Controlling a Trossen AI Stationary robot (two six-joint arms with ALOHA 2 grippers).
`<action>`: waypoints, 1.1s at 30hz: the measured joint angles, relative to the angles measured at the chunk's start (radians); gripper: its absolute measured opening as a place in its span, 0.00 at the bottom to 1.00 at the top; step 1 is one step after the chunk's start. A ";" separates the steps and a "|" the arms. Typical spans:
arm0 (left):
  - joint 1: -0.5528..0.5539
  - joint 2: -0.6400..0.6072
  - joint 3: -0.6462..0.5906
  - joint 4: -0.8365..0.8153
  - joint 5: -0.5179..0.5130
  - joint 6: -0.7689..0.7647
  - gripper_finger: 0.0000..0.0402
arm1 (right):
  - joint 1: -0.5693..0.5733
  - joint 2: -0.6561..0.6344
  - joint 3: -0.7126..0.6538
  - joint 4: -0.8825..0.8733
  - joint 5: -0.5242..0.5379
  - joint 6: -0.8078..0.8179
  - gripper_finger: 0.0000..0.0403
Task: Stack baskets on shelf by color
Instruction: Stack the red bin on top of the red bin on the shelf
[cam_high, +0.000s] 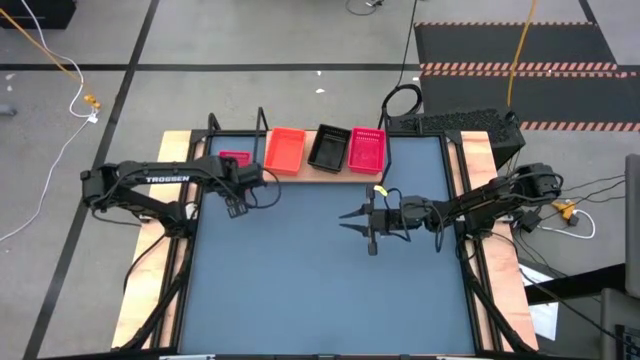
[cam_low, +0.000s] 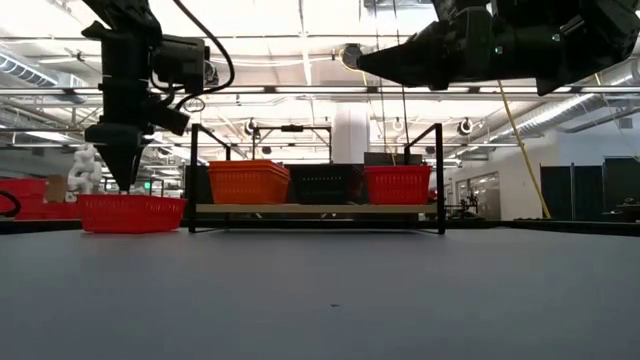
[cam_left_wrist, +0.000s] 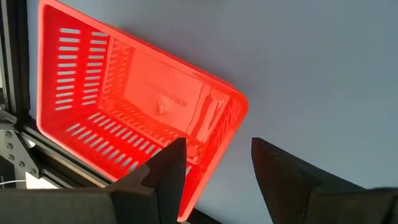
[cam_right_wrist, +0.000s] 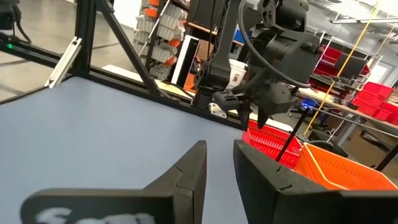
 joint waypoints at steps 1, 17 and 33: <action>0.001 0.000 0.000 -0.001 0.000 0.000 0.45 | 0.000 0.000 0.000 -0.003 0.000 -0.002 0.18; 0.006 -0.009 0.000 0.069 -0.007 -0.490 0.45 | 0.000 0.000 0.000 -0.004 0.000 -0.016 0.18; -0.001 -0.007 -0.145 0.144 0.026 -0.519 0.45 | 0.000 0.000 0.000 -0.001 0.000 -0.016 0.18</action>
